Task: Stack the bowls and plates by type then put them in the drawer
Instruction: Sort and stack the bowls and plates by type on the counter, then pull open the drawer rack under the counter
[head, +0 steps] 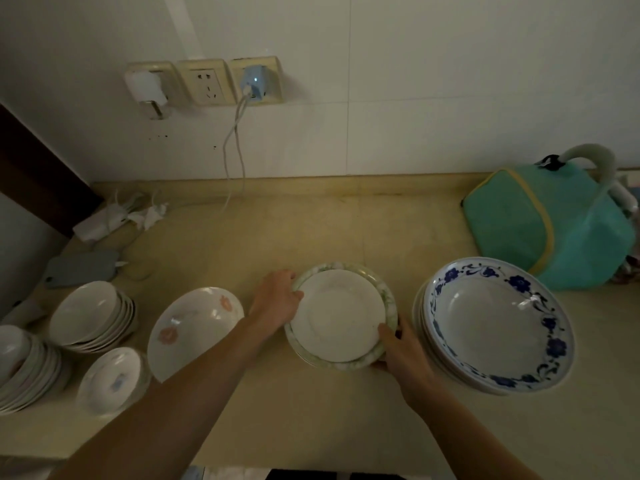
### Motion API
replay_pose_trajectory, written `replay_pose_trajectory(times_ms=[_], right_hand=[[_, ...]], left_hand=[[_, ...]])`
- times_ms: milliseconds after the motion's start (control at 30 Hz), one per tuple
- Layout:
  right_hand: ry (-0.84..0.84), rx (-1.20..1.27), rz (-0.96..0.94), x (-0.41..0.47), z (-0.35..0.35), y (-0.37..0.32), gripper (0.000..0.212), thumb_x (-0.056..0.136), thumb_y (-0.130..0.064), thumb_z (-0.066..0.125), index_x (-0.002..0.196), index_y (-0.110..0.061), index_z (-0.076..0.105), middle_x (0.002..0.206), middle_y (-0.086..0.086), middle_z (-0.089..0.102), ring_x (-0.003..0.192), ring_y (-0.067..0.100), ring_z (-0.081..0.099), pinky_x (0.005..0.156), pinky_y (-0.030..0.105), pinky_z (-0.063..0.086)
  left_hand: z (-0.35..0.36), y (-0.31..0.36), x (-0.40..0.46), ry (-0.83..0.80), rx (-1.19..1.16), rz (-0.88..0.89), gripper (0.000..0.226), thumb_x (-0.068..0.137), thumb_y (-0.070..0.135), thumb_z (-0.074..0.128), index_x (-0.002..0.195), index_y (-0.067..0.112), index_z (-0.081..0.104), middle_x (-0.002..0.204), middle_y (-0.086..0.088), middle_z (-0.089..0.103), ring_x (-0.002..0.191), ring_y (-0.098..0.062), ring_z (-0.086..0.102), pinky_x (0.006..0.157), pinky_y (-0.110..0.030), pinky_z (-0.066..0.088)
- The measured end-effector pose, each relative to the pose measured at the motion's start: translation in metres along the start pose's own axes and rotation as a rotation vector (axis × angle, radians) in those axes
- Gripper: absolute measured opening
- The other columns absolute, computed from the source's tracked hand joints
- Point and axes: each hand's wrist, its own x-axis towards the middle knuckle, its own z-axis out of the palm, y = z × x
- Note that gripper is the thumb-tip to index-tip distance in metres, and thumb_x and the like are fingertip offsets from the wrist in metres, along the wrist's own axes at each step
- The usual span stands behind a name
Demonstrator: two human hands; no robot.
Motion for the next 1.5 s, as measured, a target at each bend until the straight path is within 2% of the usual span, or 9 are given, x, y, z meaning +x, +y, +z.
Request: replay_pose_trajectory(times_ms=[133, 367, 467, 667, 833, 1000, 1100, 1267, 1500], right_hand=[[0.063, 0.035, -0.032, -0.001, 0.003, 0.007, 0.036, 0.105, -0.026, 0.051, 0.141, -0.027, 0.052, 0.128, 0.000, 0.063, 0.110, 0.023, 0.065, 0.062, 0.028, 0.062], [0.220, -0.046, -0.086, 0.001, 0.009, 0.014, 0.033, 0.103, -0.034, 0.052, 0.134, -0.024, 0.060, 0.120, -0.002, 0.068, 0.109, 0.019, 0.065, 0.091, 0.048, 0.059], [0.302, -0.115, -0.107, 0.000, 0.010, 0.016, 0.033, 0.103, -0.037, 0.051, 0.128, -0.021, 0.065, 0.118, 0.003, 0.070, 0.107, 0.020, 0.064, 0.095, 0.048, 0.056], [0.274, 0.060, -0.019, -0.015, 0.006, 0.019, 0.029, 0.102, -0.030, 0.050, 0.085, -0.020, 0.071, 0.086, 0.004, 0.074, 0.086, 0.022, 0.069, 0.080, 0.042, 0.059], [0.221, 0.224, 0.055, -0.055, 0.001, 0.031, 0.027, 0.106, -0.022, 0.048, 0.100, -0.006, 0.068, 0.096, 0.017, 0.075, 0.084, 0.031, 0.074, 0.068, 0.038, 0.062], [0.286, 0.146, 0.003, -0.110, -0.031, 0.066, 0.027, 0.105, -0.021, 0.050, 0.099, -0.003, 0.069, 0.083, 0.017, 0.076, 0.072, 0.031, 0.074, 0.063, 0.039, 0.062], [0.383, 0.096, -0.030, -0.138, -0.067, 0.090, 0.028, 0.105, -0.020, 0.049, 0.097, -0.003, 0.070, 0.074, 0.013, 0.075, 0.062, 0.024, 0.071, 0.057, 0.031, 0.059], [0.517, 0.109, -0.002, -0.152, -0.134, 0.121, 0.025, 0.104, -0.018, 0.054, 0.097, 0.000, 0.069, 0.070, 0.011, 0.071, 0.061, 0.022, 0.068, 0.058, 0.034, 0.059], [0.359, 0.137, 0.153, -0.130, -0.214, 0.145, 0.029, 0.102, -0.028, 0.060, 0.117, -0.003, 0.061, 0.100, 0.017, 0.070, 0.079, 0.030, 0.071, 0.064, 0.037, 0.061]], left_hand=[[0.017, -0.002, -0.021, 0.049, -0.331, -0.145, 0.038, 0.096, 0.014, 0.056, 0.133, 0.015, 0.063, 0.117, -0.004, 0.070, 0.101, -0.020, 0.064, 0.078, -0.028, 0.044], [0.047, -0.006, -0.045, 0.240, -0.726, -0.301, 0.030, 0.096, 0.019, 0.061, 0.125, 0.018, 0.067, 0.090, 0.017, 0.065, 0.077, 0.001, 0.057, 0.058, -0.020, 0.045], [0.054, -0.009, -0.057, 0.272, -0.788, -0.354, 0.035, 0.094, 0.019, 0.066, 0.129, 0.016, 0.065, 0.099, 0.008, 0.067, 0.083, -0.010, 0.060, 0.069, -0.025, 0.047], [0.059, -0.011, -0.073, 0.298, -0.881, -0.345, 0.039, 0.094, 0.021, 0.069, 0.130, 0.009, 0.064, 0.112, -0.005, 0.068, 0.097, -0.019, 0.060, 0.087, -0.035, 0.053], [0.068, -0.019, -0.101, 0.266, -0.894, -0.276, 0.036, 0.093, 0.029, 0.069, 0.125, 0.012, 0.067, 0.114, -0.007, 0.071, 0.102, -0.024, 0.067, 0.082, -0.034, 0.054], [0.083, -0.021, -0.151, 0.164, -1.062, -0.352, 0.036, 0.094, 0.032, 0.069, 0.122, 0.012, 0.060, 0.115, -0.006, 0.068, 0.095, -0.021, 0.067, 0.097, -0.049, 0.055], [0.096, -0.011, -0.187, 0.140, -0.944, -0.324, 0.037, 0.093, 0.035, 0.069, 0.123, 0.015, 0.058, 0.118, -0.002, 0.065, 0.098, -0.019, 0.067, 0.096, -0.045, 0.055], [0.121, 0.020, -0.222, 0.013, -0.494, 0.057, 0.043, 0.094, 0.033, 0.068, 0.130, 0.010, 0.060, 0.132, -0.007, 0.057, 0.123, -0.023, 0.051, 0.104, -0.036, 0.041], [0.169, 0.063, -0.223, -0.104, 0.044, 0.168, 0.077, 0.097, 0.050, 0.056, 0.157, 0.013, 0.027, 0.167, -0.012, 0.010, 0.152, -0.033, 0.008, 0.123, -0.044, 0.014]])
